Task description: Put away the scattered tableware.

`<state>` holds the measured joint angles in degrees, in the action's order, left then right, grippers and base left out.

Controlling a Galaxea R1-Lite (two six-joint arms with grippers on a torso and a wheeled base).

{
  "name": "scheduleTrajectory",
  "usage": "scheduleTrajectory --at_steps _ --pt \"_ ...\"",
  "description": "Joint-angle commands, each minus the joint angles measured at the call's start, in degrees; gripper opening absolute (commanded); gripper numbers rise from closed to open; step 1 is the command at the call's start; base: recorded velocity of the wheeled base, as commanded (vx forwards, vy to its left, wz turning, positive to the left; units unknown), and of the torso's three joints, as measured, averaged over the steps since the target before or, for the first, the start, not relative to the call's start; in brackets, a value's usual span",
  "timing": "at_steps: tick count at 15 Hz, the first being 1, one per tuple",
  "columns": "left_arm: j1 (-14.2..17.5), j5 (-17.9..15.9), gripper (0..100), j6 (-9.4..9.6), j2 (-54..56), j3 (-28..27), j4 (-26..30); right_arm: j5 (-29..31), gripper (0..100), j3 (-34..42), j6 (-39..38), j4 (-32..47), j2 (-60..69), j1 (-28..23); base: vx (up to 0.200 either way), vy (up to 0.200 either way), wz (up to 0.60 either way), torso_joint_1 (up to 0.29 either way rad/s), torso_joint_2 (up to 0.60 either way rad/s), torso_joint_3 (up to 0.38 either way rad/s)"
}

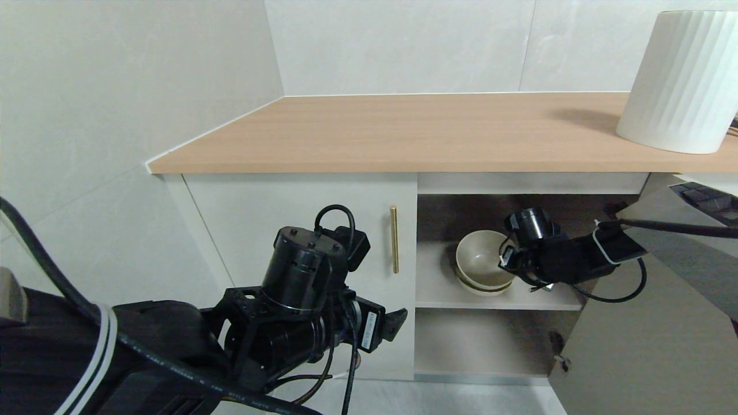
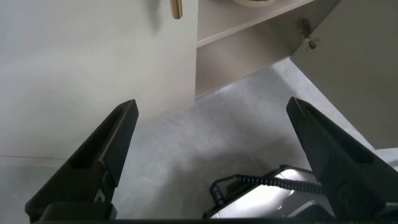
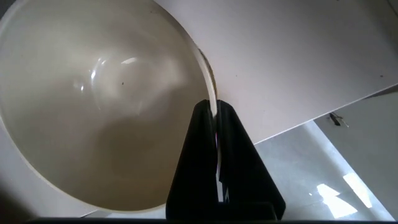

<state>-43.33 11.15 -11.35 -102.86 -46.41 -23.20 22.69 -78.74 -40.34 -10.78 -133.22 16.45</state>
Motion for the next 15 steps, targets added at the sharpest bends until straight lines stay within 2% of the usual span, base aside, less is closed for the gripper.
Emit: scheduleTrajectory --at_steps 1,3,4,12,15 --pt "0.00 0.01 100 -0.08 -0.14 0.00 0.00 -0.01 0 -0.10 0.00 -0.12 -0.64 0.08 0.000 0.000 0.00 0.000 0.00 0.000" --pt "0.00 0.01 100 -0.08 -0.14 0.00 0.00 0.43 0 -0.71 0.08 -0.03 -0.81 0.08 0.000 0.000 0.00 0.000 0.00 0.000" --pt "0.00 0.01 100 -0.16 -0.23 0.00 0.00 0.43 100 -0.80 0.17 -0.03 -0.99 0.08 0.000 0.000 0.00 0.000 0.00 0.000" --pt "0.08 -0.08 100 -0.34 -0.32 -0.08 0.00 -0.10 100 2.36 0.26 0.49 2.70 3.68 0.000 0.000 0.00 0.000 0.00 0.000" --pt "0.26 0.01 100 -2.63 0.91 0.00 0.00 -4.32 100 7.55 3.25 4.62 9.82 5.35 0.000 0.000 0.00 0.000 0.00 0.000"
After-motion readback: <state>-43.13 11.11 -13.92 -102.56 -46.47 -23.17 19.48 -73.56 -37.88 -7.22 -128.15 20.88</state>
